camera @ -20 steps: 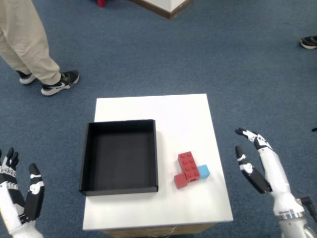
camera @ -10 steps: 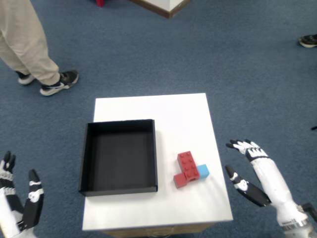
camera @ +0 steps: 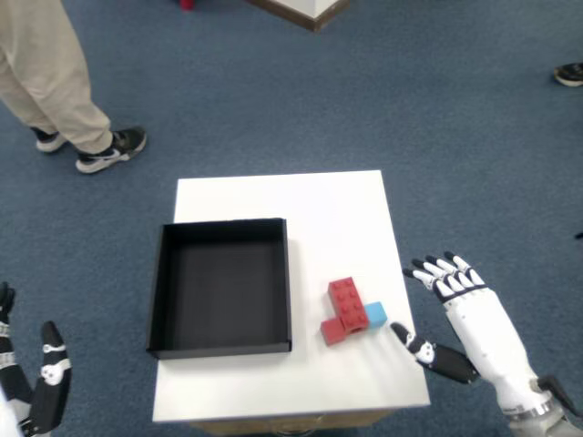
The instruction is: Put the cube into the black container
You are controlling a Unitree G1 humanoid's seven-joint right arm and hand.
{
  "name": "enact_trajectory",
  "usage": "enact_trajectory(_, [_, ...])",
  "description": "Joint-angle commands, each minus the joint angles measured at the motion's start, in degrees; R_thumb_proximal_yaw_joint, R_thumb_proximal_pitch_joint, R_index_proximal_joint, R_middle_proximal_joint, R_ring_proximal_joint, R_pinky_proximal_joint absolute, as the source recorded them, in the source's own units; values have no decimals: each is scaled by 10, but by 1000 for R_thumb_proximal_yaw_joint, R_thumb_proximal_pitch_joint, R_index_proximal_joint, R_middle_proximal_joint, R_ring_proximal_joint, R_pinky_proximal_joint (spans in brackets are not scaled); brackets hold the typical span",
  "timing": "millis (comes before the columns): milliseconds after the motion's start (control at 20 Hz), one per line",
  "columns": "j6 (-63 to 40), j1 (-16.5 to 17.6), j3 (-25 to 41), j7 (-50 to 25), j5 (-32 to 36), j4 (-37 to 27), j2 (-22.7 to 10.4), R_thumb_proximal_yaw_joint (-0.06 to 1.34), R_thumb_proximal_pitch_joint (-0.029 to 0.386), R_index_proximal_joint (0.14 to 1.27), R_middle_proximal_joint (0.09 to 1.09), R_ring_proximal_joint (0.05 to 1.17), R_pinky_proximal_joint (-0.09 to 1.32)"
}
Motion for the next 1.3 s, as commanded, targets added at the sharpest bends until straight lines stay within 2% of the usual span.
enact_trajectory(50, [49,-16,35,-96,-16,17,-26,177,13,339,232,221,91])
enact_trajectory(300, [102,-17,81,-145,-56,7,-26,192,-3,341,230,223,103])
enact_trajectory(550, [127,-20,85,-144,-91,3,-18,254,-12,356,231,227,110])
enact_trajectory(750, [168,-42,85,-131,-112,-27,-16,272,-12,353,225,222,110])
enact_trajectory(1300, [214,-95,83,-131,-119,-106,-12,287,-12,323,203,206,116])
